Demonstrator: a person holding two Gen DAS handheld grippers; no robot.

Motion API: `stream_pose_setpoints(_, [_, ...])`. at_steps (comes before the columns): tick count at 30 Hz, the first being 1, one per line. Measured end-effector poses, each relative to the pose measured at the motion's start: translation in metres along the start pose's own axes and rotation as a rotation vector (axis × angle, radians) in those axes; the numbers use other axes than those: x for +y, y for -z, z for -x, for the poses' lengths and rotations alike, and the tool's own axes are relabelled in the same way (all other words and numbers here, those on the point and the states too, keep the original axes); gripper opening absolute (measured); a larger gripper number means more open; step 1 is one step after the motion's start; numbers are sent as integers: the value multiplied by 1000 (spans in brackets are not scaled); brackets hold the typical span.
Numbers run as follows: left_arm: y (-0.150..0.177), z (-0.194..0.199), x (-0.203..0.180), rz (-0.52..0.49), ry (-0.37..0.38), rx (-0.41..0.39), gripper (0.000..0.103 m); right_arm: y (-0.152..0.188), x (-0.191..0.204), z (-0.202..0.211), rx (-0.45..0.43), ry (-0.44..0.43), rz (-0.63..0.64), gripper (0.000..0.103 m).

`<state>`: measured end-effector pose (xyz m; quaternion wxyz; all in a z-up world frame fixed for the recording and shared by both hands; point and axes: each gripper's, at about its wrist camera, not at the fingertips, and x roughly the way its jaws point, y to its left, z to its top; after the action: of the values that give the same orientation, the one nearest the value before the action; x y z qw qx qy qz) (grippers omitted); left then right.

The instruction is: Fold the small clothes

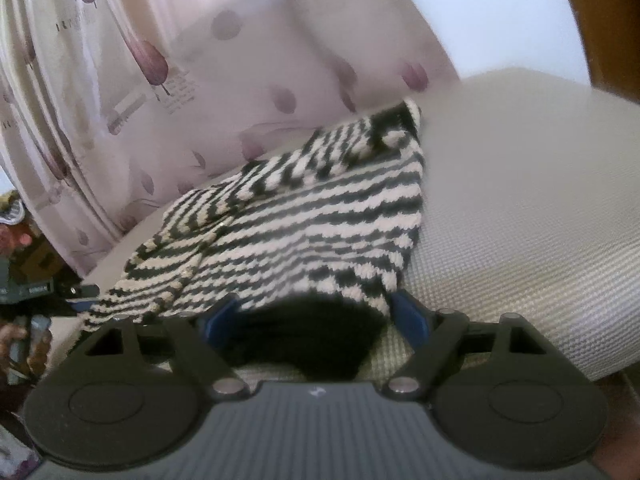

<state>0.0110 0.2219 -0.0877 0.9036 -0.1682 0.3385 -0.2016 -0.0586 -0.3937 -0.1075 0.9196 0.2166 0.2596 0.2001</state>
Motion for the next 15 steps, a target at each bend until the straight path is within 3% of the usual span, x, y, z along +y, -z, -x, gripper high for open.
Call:
stream_pose_setpoints(2, [3, -2, -6, -21, 20, 11, 80, -1, -2, -1, 4, -20, -14, 83])
stream_pose_setpoints(3, [4, -3, -6, -11, 45, 19, 72, -1, -3, -1, 1, -31, -30, 76])
stream_pose_setpoints(4, [6, -5, -4, 24, 81, 29, 56, -1, -4, -2, -2, -37, -44, 66])
stream_pose_setpoints(5, [8, -8, -1, 59, 107, 44, 46, -1, -5, -4, 7, -45, -62, 43])
stream_pose_setpoints(6, [11, -10, 1, 87, 118, 51, 32, 0, -6, -6, 15, -42, -80, 35])
stream_pose_setpoints(7, [13, -11, 3, 97, 121, 45, 30, 2, -8, -7, 9, -42, -98, 35])
stream_pose_setpoints(11, [18, -5, 11, 136, 138, 17, 30, 7, -18, -2, -22, -95, -191, 33])
stream_pose_setpoints(14, [18, 2, 9, 82, 130, 13, 49, 5, -27, 13, -45, -77, -211, 33])
stream_pose_setpoints(15, [17, 3, 8, 69, 143, 21, 61, 3, -28, 20, -52, -58, -199, 35])
